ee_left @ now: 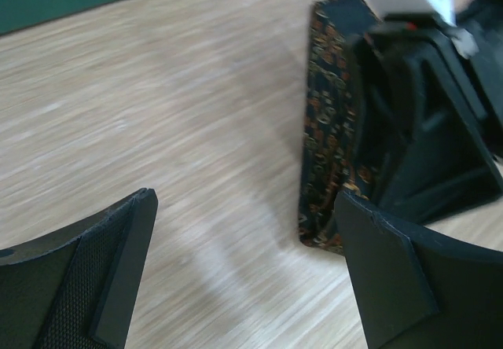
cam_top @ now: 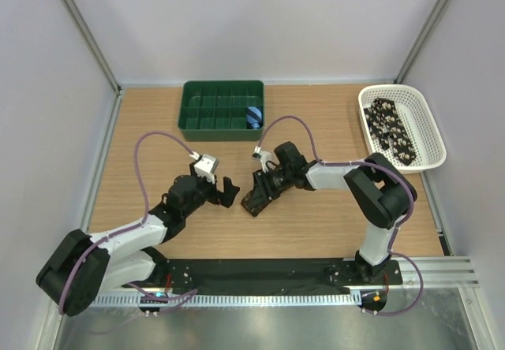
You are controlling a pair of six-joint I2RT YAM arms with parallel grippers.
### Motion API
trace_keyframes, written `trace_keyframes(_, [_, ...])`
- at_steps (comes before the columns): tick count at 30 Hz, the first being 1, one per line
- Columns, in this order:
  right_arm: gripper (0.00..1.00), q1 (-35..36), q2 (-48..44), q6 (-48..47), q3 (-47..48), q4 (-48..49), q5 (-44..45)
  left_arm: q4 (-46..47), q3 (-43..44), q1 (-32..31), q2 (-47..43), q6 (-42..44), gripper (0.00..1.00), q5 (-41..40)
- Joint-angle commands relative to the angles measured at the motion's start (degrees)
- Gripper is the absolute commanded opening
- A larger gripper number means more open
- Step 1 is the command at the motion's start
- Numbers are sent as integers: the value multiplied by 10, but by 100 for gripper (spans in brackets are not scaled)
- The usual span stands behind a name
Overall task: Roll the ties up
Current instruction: Roll the tie
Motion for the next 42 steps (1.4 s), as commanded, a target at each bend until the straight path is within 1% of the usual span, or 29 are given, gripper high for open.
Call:
trace_keyframes(1, [11,-13,24,35,-23,65,-52,80,16,-14,38,56,100,101])
trace_keyframes(5, [11,-28,33,59,-49,113,-68,80,34,-26,70,80,100,180])
trace_keyframes(8, [11,-32,41,71,-57,133,-75,79,45,-48,89,109,100,214])
trace_keyframes(10, [11,-35,44,76,-60,144,-80,51,63,-69,102,131,100,206])
trace_keyframes(11, [11,-36,46,76,-61,146,-81,22,71,-74,105,143,100,193])
trace_keyframes(12, [11,-38,48,76,-64,150,-83,12,79,-77,107,144,100,191])
trace_keyframes(16, [11,-43,58,89,-66,172,-93,10,87,-87,121,144,100,202])
trace_keyframes(17, [11,-43,59,92,-66,176,-96,-11,94,-90,128,144,100,199])
trace_keyframes(21, [11,-45,62,96,-69,189,-99,-61,133,-107,166,167,100,149])
trace_keyframes(25, [11,-47,66,103,-71,200,-105,-66,153,-116,192,178,100,134])
trace_keyframes(31, [11,-50,66,116,-74,220,-113,-126,197,-127,232,207,100,109])
trace_keyframes(33, [11,-53,66,121,-78,230,-116,-122,195,-133,239,227,100,115])
trace_keyframes(38, [11,-55,64,136,-88,249,-121,-124,204,-141,262,220,99,76])
trace_keyframes(42, [11,-55,59,146,-96,265,-121,-124,211,-144,281,218,96,79])
